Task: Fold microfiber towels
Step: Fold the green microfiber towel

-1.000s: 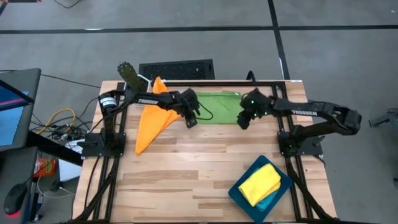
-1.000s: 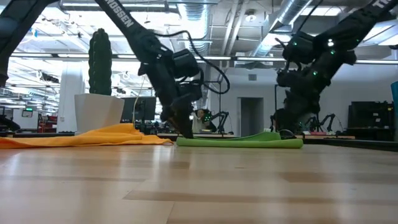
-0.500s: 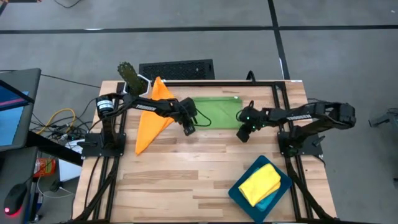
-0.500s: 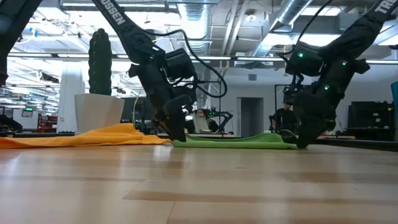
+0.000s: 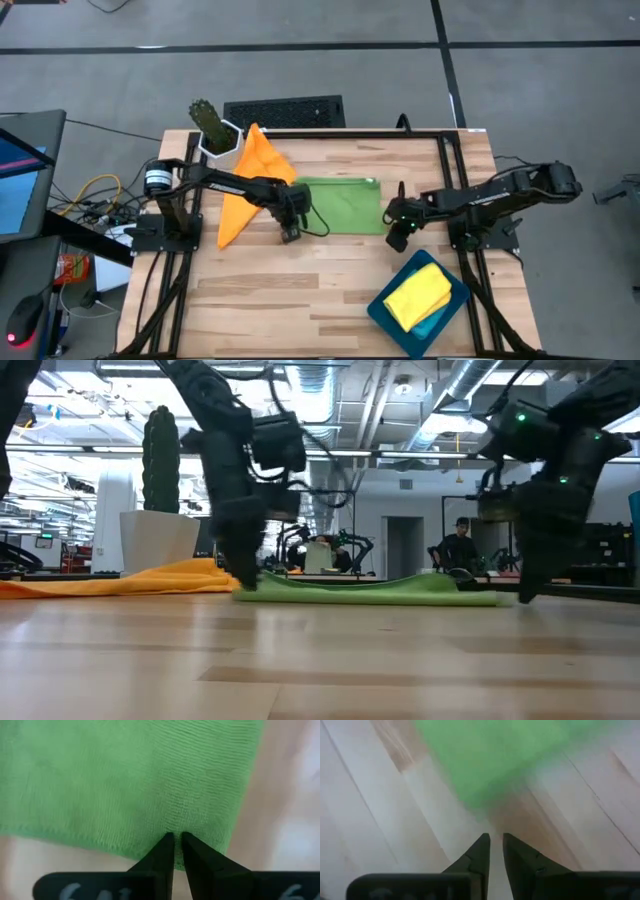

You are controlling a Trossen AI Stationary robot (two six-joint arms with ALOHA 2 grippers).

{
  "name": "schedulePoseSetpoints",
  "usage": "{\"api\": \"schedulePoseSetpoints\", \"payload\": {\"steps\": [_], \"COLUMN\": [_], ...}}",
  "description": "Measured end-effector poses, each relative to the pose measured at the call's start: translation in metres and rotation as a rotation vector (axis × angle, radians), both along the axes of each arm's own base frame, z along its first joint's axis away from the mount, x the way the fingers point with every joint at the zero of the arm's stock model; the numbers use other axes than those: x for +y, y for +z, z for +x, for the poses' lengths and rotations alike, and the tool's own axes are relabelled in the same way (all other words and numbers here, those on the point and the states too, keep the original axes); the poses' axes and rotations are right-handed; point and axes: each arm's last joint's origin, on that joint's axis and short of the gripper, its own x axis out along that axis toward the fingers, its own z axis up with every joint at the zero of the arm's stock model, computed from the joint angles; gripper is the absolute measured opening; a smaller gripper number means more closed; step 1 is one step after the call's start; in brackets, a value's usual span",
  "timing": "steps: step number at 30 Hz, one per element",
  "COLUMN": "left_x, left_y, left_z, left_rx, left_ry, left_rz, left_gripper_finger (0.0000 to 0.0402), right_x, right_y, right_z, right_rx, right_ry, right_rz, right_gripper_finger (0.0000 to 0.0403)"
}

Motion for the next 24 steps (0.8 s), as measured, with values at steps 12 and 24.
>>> {"api": "schedulePoseSetpoints", "payload": {"steps": [12,24], "left_x": [0.011,0.074], "left_y": [0.055,0.014], "left_z": [-0.003,0.021], "left_rx": [-0.256,-0.434], "left_ry": [0.016,0.039], "left_rz": [0.09,0.039], "left_gripper_finger": [0.0031,0.0003], "right_x": [-0.012,-0.074], "right_y": [0.039,0.03], "right_z": [0.013,0.052], "right_rx": [-0.393,-0.549], "right_ry": [-0.034,-0.148], "right_rz": [-0.216,-0.273], "right_gripper_finger": [0.0077,0.0065]}}
